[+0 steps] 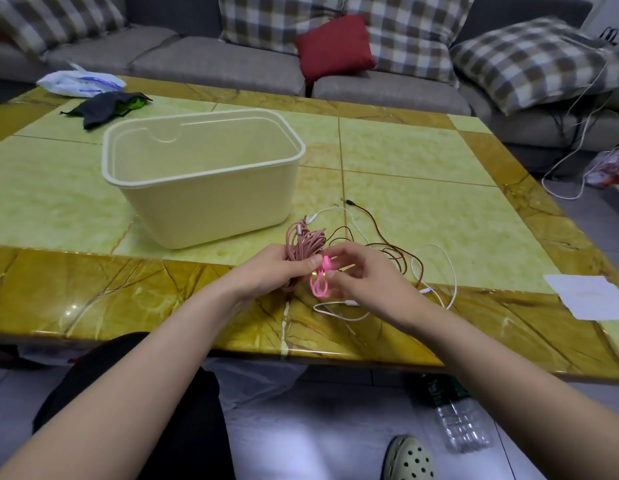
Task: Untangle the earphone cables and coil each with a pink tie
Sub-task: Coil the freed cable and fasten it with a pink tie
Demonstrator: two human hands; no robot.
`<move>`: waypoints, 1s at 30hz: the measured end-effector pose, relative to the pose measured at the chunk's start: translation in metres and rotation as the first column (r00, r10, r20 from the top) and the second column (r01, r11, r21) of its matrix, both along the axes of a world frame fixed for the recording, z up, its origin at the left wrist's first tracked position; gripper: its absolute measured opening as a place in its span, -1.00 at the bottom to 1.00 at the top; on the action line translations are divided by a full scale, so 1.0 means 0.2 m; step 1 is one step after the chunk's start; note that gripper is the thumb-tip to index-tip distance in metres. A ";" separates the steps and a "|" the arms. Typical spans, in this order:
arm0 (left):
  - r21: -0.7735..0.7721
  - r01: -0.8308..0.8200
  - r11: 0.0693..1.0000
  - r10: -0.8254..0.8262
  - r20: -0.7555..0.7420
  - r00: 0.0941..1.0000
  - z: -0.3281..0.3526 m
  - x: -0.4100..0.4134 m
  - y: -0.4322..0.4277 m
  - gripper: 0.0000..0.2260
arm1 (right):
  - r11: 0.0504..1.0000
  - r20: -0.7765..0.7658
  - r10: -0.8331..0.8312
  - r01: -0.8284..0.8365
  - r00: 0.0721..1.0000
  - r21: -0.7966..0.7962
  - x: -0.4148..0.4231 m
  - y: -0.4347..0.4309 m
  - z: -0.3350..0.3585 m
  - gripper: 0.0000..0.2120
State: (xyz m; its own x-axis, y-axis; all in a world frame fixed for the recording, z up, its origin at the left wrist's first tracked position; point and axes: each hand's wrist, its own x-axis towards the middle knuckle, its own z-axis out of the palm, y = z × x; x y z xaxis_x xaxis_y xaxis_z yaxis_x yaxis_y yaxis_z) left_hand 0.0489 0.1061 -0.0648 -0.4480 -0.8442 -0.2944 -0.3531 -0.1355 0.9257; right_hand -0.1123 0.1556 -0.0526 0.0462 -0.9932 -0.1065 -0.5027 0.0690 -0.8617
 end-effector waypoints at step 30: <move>-0.042 0.072 0.997 -0.074 -0.036 0.997 0.02 0.03 0.01 -0.73 | 0.987 0.188 -0.151 0.158 0.971 -0.021 0.00 0.01 0.02 -0.88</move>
